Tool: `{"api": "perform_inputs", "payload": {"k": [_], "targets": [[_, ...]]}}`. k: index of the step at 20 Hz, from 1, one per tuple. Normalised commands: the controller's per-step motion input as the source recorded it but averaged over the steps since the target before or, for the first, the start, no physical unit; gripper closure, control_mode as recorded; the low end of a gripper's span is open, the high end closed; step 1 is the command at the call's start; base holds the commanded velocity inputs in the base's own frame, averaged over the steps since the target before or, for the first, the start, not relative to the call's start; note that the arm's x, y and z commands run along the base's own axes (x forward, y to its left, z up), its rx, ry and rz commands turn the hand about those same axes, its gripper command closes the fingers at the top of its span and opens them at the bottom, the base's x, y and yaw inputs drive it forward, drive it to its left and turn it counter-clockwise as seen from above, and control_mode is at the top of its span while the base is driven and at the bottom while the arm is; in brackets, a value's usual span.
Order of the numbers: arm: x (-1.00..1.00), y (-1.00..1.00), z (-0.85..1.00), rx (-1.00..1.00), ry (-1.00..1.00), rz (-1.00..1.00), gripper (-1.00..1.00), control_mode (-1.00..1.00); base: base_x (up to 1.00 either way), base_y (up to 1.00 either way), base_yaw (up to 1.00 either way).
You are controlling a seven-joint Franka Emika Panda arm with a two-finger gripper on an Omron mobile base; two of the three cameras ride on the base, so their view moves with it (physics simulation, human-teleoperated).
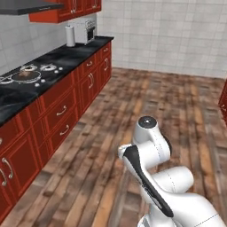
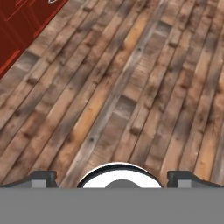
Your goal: Take the chicken drumsticks from the pan and place one on each plate on the dining counter.
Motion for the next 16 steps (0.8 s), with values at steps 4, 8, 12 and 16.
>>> {"api": "perform_inputs", "payload": {"k": [4, 8, 12, 16], "targets": [[0.00, 0.00, 0.00, 0.00, 0.00, 0.00, -1.00, 1.00, 1.00, 0.06, 0.13], [0.00, 0.00, 0.00, 0.00, 0.00, 0.00, -1.00, 1.00, 1.00, 0.04, 0.13], [0.00, 0.00, 0.00, 0.00, 0.00, 0.00, -1.00, 1.00, 1.00, 0.03, 0.17], [0.00, 0.00, 0.00, 0.00, 0.00, 0.00, -1.00, 1.00, 1.00, 0.02, 0.19]]}}
